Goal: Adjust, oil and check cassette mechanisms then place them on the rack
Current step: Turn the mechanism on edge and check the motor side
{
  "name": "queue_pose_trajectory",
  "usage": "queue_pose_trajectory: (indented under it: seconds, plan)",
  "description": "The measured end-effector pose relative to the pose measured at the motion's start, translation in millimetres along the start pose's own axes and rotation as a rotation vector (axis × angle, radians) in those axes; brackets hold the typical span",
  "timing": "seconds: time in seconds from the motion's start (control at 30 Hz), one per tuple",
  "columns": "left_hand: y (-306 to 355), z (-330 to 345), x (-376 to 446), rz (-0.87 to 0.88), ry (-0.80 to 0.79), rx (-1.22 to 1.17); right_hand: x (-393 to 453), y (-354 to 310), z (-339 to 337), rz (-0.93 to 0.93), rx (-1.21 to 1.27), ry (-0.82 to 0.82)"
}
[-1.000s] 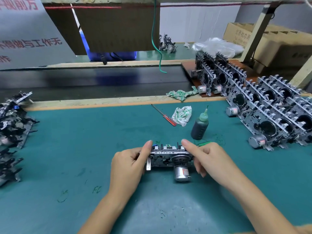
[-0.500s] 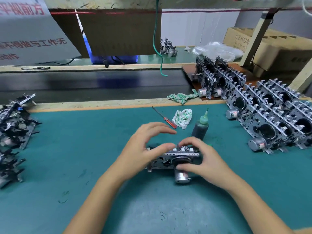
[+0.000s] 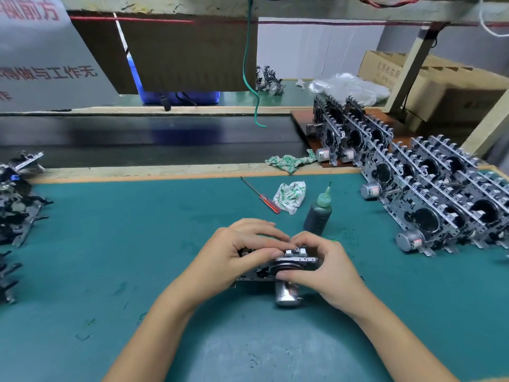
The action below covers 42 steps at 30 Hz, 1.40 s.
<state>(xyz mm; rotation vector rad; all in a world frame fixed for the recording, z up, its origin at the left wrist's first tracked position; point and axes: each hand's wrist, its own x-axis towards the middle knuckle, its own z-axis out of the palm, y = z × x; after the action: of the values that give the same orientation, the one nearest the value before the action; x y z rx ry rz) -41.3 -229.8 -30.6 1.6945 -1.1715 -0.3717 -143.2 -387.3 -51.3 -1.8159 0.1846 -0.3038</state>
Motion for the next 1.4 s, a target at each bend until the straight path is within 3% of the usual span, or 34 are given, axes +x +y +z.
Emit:
queue_pose_trajectory:
  seconds: [0.8, 0.93, 1.1, 1.23, 1.4]
  plan:
    - [0, 0, 4, -0.045, -0.048, -0.036, -1, 4, -2, 0.004, 0.018, 0.014]
    - [0, 0, 4, -0.069, -0.047, -0.019, -4, 6, -10, -0.068, -0.182, 0.032]
    - [1, 0, 4, -0.087, -0.023, -0.01, -9, 17, -21, -0.312, -0.471, 0.291]
    - [3, 0, 3, -0.071, -0.028, -0.014, -7, 26, -21, -0.284, -0.612, 0.28]
    - [5, 1, 4, -0.047, -0.023, -0.008, -6, 28, -22, -0.317, -0.591, 0.324]
